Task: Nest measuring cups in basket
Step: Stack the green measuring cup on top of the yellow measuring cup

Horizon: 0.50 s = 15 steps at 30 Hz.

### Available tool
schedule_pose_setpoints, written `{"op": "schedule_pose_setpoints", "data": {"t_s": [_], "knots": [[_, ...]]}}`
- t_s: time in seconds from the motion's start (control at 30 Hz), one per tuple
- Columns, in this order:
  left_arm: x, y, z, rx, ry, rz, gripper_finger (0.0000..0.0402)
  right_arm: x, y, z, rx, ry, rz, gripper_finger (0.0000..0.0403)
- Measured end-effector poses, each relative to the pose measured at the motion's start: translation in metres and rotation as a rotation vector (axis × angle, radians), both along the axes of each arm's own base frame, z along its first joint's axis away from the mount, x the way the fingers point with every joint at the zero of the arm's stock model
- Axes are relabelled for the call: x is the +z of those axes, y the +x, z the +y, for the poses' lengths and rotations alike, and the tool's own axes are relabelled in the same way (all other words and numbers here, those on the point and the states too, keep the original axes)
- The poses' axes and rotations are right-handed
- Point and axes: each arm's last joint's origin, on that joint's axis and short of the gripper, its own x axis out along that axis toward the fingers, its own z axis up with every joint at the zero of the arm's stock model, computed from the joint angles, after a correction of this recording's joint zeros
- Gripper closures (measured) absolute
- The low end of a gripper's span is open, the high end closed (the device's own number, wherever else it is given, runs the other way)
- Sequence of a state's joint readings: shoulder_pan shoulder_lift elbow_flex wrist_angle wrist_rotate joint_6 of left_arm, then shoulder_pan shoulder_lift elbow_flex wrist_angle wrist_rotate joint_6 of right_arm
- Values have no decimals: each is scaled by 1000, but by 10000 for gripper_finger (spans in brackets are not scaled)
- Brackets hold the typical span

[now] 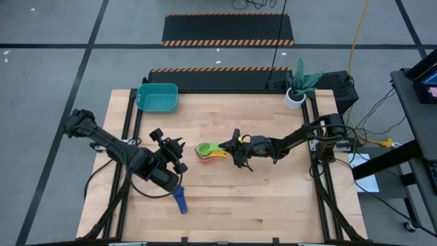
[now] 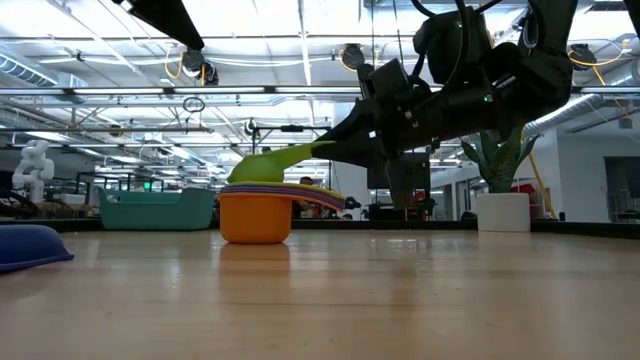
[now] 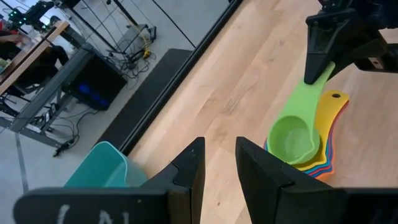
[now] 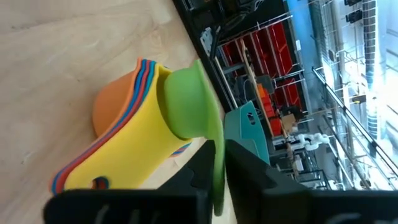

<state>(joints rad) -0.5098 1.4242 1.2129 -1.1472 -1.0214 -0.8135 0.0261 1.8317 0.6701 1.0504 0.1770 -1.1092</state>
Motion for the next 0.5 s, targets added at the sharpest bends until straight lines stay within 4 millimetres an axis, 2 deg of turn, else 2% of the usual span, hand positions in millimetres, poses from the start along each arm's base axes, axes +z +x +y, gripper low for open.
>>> {"op": "schedule_pose_setpoints", "data": {"t_s": [0.27,0.5], "knots": [[0,0,0,0,0,0,309,0,0,0,32,69,-7,335],[0,0,0,0,1,0,309,0,0,0,19,135,-15,321]]}}
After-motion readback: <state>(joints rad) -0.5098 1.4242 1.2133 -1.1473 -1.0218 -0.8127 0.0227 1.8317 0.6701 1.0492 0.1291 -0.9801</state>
